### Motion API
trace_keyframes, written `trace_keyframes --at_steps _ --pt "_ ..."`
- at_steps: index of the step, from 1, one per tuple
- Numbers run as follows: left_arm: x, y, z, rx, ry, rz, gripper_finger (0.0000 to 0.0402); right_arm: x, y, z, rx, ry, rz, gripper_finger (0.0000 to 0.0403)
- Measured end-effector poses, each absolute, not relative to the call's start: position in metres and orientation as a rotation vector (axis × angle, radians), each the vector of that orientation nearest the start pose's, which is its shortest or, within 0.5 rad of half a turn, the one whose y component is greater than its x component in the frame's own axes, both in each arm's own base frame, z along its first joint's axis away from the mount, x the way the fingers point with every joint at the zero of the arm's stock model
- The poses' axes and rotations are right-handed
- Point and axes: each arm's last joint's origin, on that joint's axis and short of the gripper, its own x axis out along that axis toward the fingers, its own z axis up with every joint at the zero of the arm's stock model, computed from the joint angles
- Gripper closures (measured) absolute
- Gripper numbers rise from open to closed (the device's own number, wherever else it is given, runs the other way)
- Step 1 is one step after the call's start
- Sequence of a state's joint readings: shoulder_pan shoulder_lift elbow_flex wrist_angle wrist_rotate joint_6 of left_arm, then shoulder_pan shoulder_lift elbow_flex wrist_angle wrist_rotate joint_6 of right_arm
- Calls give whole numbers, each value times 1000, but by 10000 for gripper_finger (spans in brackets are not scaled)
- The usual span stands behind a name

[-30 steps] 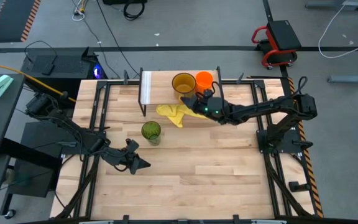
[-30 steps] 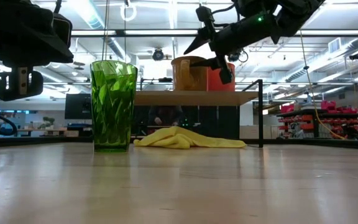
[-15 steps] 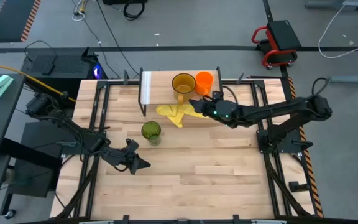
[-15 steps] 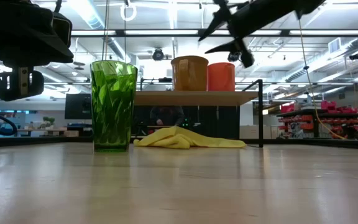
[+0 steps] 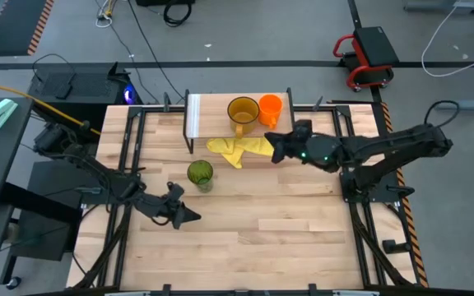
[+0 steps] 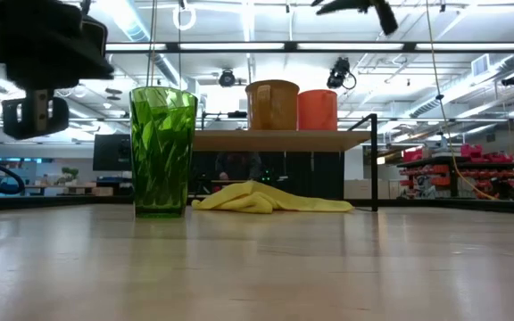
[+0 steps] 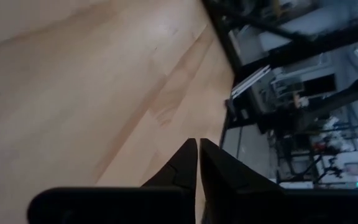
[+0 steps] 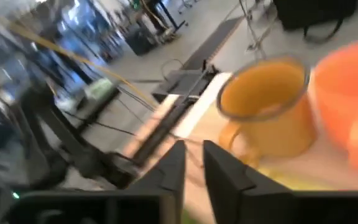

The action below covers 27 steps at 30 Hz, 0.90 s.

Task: Stack small to large cups/mugs on shelf
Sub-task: Put the yellow mug on the shelf

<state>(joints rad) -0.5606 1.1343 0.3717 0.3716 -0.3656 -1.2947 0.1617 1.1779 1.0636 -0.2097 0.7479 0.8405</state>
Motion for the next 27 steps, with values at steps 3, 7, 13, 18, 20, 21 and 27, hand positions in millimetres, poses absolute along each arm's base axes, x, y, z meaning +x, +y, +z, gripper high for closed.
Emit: trace_keyframes --at_steps 3,7,13,18,20,21,27 --pt "193 -100 188 -1116 340 39 381 249 19 374 462 142 -661 387" --pt "201 -89 198 -1118 214 22 378 239 8 394 333 234 -679 387" --pt "212 -72 213 -1126 66 35 381 228 -20 380 474 460 -719 397" --pt "226 -59 241 -1077 -46 50 382 246 -45 363 443 526 -749 399" --pt "233 -55 260 -1029 -97 31 379 254 -50 354 418 574 -759 399" --pt "236 -54 270 -1002 -116 20 378 258 -52 349 409 598 -752 399" --pt "249 -47 307 -857 -60 11 378 275 -61 340 408 599 -726 400"
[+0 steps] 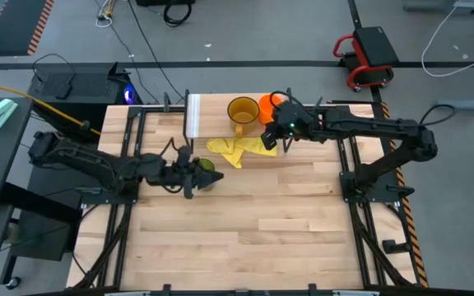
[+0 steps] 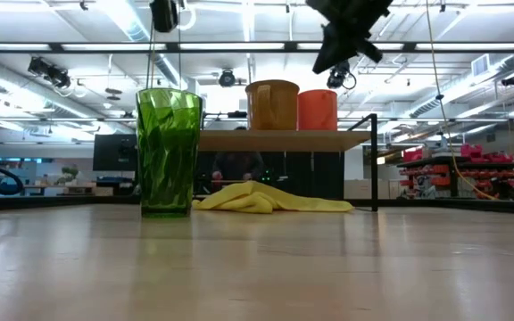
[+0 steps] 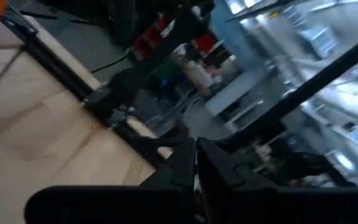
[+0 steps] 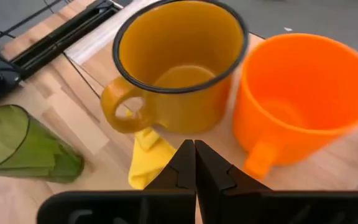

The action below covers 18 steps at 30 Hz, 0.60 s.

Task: Stack small to large cups/mugs on shelf
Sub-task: Put the yellow mug on the shelf

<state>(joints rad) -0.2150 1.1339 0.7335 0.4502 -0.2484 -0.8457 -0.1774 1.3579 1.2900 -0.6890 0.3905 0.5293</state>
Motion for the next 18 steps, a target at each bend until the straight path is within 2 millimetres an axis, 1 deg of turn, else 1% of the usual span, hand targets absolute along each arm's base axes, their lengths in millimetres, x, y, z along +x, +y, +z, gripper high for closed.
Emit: trace_keyframes --at_steps 2,5,8,14,18 --pt "251 -41 313 -826 -17 57 382 281 -63 337 414 596 -729 401" --pt "253 -29 313 -798 48 139 387 289 -70 330 427 614 -749 401" --pt "254 -22 312 -794 60 173 389 298 -77 323 436 635 -769 402" --pt "254 -16 306 -788 125 186 380 316 -81 326 446 615 -768 402" --pt "254 -16 305 -786 137 189 381 323 -86 329 450 639 -789 402"
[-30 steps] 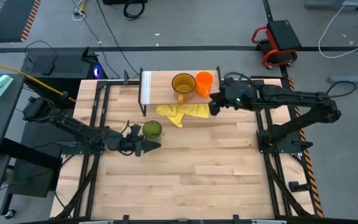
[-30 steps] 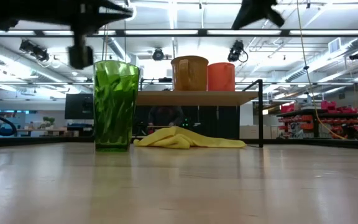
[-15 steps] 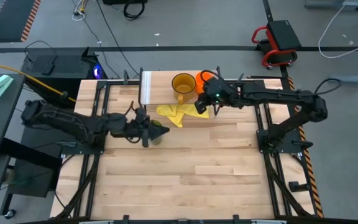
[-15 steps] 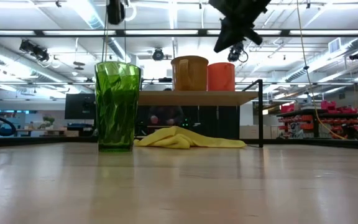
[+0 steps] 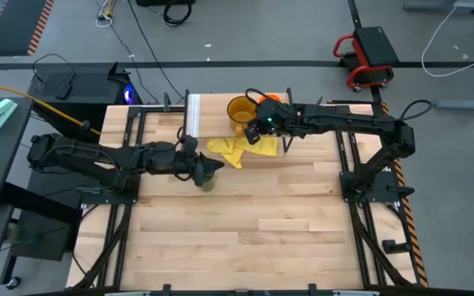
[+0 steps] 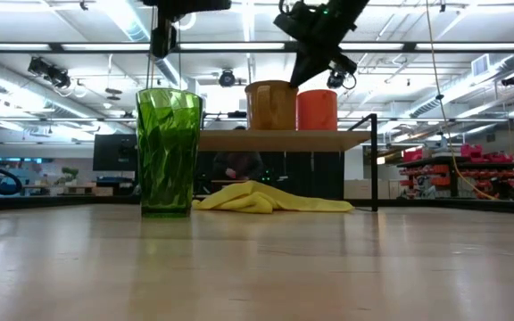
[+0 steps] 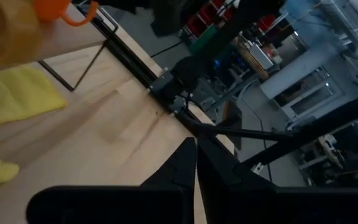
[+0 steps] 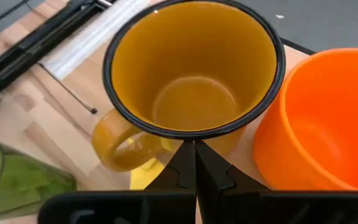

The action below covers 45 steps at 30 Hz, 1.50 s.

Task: Stack small to large cups/mugs on shelf
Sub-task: Put the yellow mug on the shelf, then put the green cup on the shelf

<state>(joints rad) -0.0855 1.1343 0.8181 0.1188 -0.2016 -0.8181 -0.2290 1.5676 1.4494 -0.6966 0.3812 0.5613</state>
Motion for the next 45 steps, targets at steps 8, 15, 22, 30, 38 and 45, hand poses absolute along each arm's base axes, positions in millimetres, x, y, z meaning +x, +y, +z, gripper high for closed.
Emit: trace_keyframes --at_steps 8,15,22,30,38,45 --pt "254 -16 304 -784 147 181 388 332 -96 329 446 646 -816 402" --pt "254 -16 304 -783 147 183 379 330 -102 333 447 611 -842 403" --pt "254 -16 304 -787 146 183 389 330 -109 335 454 584 -849 403" --pt "254 -16 304 -799 145 184 378 320 -108 339 425 621 -868 403" --pt "253 -16 303 -796 153 188 387 311 -113 338 426 674 -902 403" --pt "253 -16 303 -794 159 190 383 308 -119 338 432 676 -920 403"
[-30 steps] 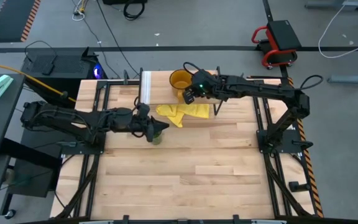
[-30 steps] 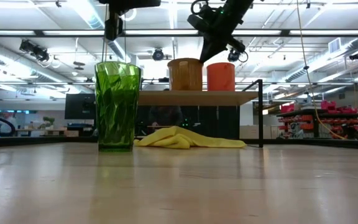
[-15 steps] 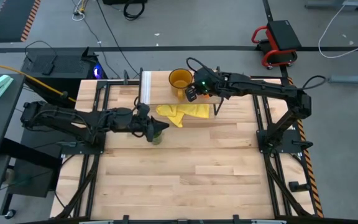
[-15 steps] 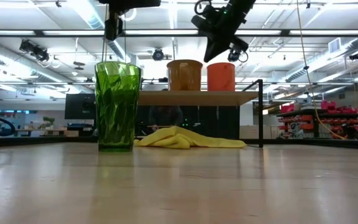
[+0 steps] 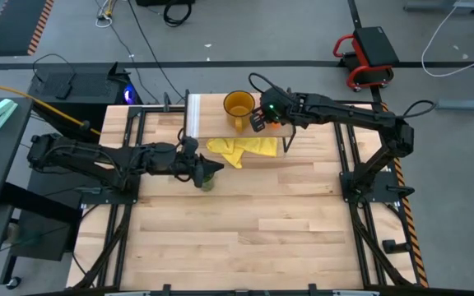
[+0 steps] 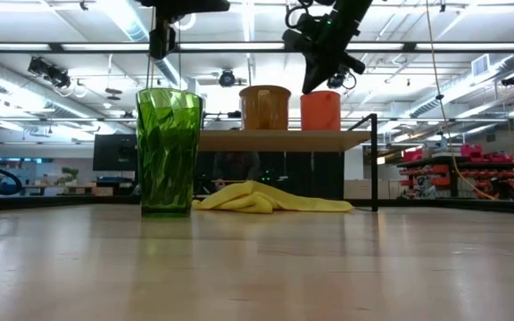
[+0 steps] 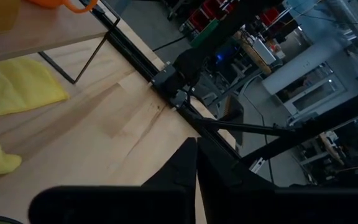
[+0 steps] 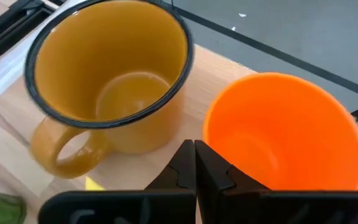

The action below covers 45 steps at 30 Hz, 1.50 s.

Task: Stack small to large cups/mugs on shelf
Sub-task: Put the green cup on the shelf

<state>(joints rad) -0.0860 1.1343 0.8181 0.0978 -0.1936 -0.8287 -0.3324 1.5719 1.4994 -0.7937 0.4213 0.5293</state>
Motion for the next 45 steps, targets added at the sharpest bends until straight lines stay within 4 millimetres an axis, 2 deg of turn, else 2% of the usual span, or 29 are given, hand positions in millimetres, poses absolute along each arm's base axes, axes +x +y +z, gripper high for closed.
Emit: trace_keyframes --at_steps 5,11,15,19,23,28,33,37,43,45 --pt "253 -16 303 -792 161 191 378 308 -119 338 431 675 -923 403" --pt "253 -16 302 -777 159 211 387 310 -111 340 422 670 -894 403" --pt "253 -10 302 -773 147 244 389 305 -97 356 415 630 -850 401" --pt "253 -3 301 -774 142 274 381 289 -80 380 410 564 -795 395" --pt "253 1 301 -771 156 266 373 264 -62 401 417 520 -749 390" --pt "252 8 300 -771 181 236 377 234 -41 415 462 519 -712 389" --pt "244 19 304 -797 227 158 385 211 -18 415 474 604 -662 389" --pt "229 23 303 -823 309 175 390 201 1 410 537 684 -657 388" --pt "198 19 305 -892 414 236 390 199 31 395 546 757 -597 388" --pt "190 17 312 -905 432 247 389 200 38 387 516 771 -606 388"
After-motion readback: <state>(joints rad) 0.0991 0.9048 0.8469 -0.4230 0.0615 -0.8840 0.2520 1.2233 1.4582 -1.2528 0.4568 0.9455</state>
